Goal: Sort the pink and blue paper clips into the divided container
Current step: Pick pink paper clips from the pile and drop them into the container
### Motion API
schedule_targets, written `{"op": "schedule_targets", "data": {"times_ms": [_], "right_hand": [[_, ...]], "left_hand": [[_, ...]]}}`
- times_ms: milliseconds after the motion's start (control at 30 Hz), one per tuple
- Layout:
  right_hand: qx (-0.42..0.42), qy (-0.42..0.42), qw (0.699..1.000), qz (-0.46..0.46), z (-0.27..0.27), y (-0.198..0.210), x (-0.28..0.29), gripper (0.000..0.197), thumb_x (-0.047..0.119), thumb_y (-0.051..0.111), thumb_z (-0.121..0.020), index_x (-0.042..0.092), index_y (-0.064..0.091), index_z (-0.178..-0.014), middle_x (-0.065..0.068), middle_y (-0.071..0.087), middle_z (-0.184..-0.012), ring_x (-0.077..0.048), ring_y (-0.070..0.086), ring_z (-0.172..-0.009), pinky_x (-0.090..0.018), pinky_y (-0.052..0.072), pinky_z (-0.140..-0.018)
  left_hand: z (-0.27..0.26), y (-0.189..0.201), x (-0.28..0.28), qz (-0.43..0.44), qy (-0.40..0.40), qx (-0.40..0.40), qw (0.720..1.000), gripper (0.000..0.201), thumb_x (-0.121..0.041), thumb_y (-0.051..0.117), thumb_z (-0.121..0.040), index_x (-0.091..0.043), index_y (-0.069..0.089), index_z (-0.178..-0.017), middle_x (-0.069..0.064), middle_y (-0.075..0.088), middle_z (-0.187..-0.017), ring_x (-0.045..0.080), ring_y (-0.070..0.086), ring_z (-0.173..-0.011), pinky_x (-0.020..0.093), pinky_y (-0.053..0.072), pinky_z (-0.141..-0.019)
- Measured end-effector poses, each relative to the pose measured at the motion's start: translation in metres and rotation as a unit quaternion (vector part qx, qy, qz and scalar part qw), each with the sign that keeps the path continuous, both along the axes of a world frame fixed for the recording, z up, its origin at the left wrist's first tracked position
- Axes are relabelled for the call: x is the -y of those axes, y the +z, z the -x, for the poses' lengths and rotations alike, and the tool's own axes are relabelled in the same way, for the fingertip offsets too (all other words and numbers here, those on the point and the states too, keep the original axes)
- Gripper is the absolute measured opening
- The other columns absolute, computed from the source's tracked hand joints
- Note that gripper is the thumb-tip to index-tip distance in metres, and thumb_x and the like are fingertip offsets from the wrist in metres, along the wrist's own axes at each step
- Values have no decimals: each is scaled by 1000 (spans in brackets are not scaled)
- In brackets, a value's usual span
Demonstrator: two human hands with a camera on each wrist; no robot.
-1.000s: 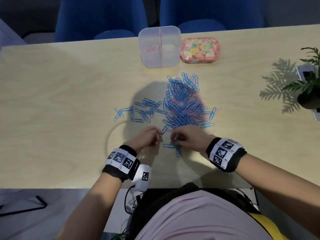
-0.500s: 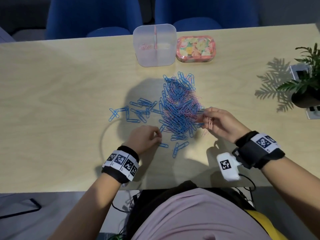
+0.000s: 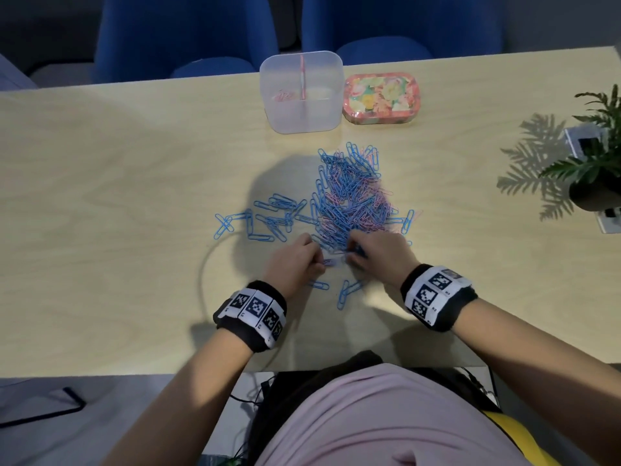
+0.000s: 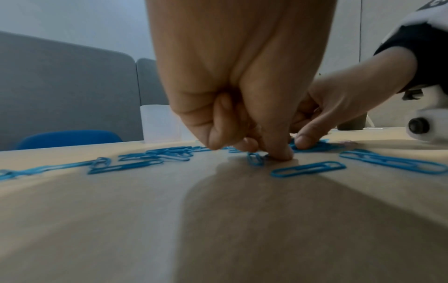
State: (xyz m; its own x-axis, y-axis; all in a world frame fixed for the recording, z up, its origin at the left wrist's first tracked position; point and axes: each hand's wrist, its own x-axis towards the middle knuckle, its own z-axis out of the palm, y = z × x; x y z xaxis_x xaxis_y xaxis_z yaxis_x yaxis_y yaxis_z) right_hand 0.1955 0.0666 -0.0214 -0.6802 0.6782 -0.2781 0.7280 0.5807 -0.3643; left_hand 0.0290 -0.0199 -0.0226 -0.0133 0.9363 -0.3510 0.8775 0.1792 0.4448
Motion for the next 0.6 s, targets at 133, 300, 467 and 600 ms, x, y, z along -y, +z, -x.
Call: {"op": "schedule_targets", "data": {"times_ms": [133, 300, 467, 600], "right_hand": [[-55, -127, 990, 34, -15, 6, -17, 12, 28, 56, -87, 19, 61, -94, -7, 69, -96, -29, 62, -94, -31, 40, -71], [-56, -88, 995, 8, -7, 15, -11, 21, 24, 52, -88, 22, 61, -107, -8, 70, -90, -30, 63, -91, -32, 43, -73], [-14, 14, 1000, 19, 17, 12, 7, 22, 31, 51, -90, 25, 63, -107, -5, 69, -103, -27, 61, -102, -33, 43, -78], [10, -10, 999, 36, 26, 5, 3, 18, 30, 53, -89, 19, 61, -100, -6, 68, -102, -28, 61, -98, -33, 44, -77]], "left_hand": [[6, -4, 9, -14, 20, 17, 1000, 13, -22, 60, -84, -11, 61, -90, 7, 54, -100, 28, 58, -88, 37, 41, -72], [8, -3, 17, -59, 36, 43, 997, 10, -23, 58, -88, -13, 59, -90, 3, 61, -95, 26, 60, -87, 36, 42, -71], [19, 8, 16, -91, 127, 88, 984, 11, -26, 57, -89, -15, 60, -90, -1, 68, -90, 17, 55, -71, 30, 38, -67], [30, 11, 14, -112, 191, 8, 975, 17, -32, 59, -88, -19, 63, -99, -2, 61, -102, 16, 60, -88, 26, 36, -68]]}}
